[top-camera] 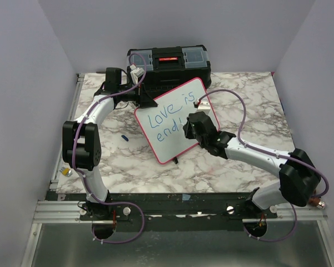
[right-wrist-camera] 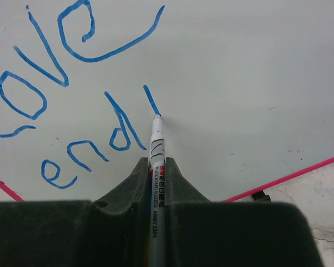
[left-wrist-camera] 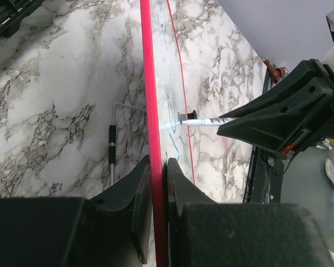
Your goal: Write a sentence on the whiteboard
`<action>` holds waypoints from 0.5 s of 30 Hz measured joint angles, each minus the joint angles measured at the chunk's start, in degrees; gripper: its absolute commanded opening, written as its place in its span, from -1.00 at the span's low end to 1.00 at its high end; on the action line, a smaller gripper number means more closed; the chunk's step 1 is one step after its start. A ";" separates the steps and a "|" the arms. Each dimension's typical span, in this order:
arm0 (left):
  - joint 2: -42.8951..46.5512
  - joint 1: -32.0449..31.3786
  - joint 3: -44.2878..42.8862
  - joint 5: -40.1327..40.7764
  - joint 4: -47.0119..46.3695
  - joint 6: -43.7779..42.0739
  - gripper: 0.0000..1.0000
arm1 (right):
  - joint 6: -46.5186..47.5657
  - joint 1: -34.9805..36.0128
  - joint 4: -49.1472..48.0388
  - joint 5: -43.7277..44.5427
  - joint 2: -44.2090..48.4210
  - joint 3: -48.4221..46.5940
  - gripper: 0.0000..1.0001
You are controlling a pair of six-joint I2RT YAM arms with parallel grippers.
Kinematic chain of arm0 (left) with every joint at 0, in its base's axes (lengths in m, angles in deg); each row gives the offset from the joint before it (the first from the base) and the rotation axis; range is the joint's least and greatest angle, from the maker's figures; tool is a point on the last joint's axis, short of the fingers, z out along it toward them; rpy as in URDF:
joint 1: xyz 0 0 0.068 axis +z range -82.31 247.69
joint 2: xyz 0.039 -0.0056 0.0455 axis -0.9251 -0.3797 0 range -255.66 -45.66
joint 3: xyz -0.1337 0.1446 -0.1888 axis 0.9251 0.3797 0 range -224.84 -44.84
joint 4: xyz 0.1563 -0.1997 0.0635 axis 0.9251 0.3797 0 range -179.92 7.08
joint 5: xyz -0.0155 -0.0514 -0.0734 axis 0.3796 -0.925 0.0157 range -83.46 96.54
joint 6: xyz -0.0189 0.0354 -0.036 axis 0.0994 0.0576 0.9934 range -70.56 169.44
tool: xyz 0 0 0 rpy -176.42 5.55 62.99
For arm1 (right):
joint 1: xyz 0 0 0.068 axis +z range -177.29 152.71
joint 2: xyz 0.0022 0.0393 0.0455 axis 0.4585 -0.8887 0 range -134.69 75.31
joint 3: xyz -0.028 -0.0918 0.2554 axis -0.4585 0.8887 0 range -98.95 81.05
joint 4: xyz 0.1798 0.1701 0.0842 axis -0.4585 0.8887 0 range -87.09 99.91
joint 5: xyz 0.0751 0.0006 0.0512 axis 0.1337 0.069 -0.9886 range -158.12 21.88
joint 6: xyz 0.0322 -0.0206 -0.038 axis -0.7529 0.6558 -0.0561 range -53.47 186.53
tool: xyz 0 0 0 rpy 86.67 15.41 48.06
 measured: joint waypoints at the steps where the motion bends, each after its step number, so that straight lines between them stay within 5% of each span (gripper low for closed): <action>1: 0.00 -0.02 0.00 0.00 0.00 0.00 -1.00 | -0.07 0.00 0.11 -0.11 0.15 0.26 -0.99; 15: 0.00 -0.02 0.00 -0.02 -0.02 0.00 -1.00 | -0.55 0.00 3.08 -0.44 1.73 2.08 -0.99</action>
